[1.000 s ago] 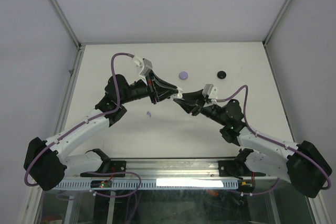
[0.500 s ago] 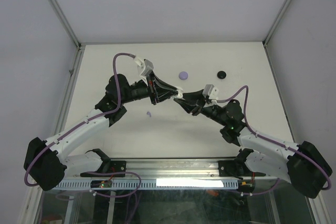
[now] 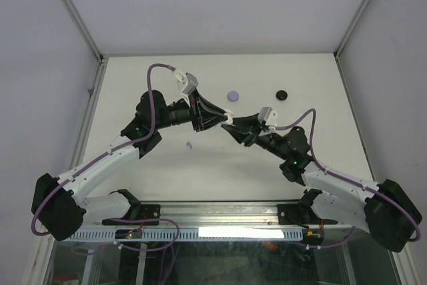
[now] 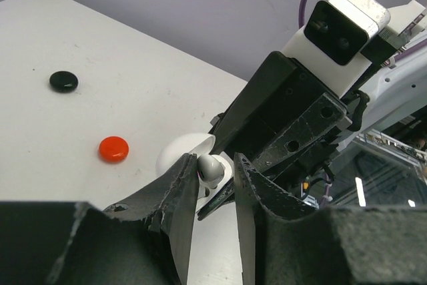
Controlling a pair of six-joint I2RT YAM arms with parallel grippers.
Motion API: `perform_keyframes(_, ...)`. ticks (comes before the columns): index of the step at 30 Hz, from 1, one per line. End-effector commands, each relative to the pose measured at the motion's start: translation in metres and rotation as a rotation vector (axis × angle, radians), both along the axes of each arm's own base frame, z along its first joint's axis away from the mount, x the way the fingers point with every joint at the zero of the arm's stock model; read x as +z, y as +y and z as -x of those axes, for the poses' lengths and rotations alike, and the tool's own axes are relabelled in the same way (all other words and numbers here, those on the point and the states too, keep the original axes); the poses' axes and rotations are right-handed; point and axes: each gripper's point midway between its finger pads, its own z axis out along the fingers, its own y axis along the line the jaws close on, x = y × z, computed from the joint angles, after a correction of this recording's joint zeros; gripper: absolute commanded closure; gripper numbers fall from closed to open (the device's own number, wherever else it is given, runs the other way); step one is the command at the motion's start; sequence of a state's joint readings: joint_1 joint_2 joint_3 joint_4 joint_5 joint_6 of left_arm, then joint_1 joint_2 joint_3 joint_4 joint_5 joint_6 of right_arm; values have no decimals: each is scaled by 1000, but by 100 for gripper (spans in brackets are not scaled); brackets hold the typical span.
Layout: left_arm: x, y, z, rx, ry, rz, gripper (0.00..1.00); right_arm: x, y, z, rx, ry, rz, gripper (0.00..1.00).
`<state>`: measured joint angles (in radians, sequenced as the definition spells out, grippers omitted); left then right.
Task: Insert the wireless bluetooth earbuds into the charging case
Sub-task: Place the earbud in the charging case.
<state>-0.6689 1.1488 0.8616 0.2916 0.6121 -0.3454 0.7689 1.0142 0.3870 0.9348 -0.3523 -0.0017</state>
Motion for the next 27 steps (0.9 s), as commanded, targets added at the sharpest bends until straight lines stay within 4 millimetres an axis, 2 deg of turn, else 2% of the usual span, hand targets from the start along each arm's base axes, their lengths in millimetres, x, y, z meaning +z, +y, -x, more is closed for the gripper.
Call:
perform_keyframes(1, 10, -4, 0, -11, -46, -9, 69, 37, 0, 7, 23, -107, -77, 96)
perform_keyframes(17, 12, -4, 5, -43, -77, -40, 65, 23, 15, 6, 81, -73, 9, 96)
perform_keyframes(27, 9, -3, 5, -47, -70, -71, 64, 26, 15, 9, 92, -67, 8, 96)
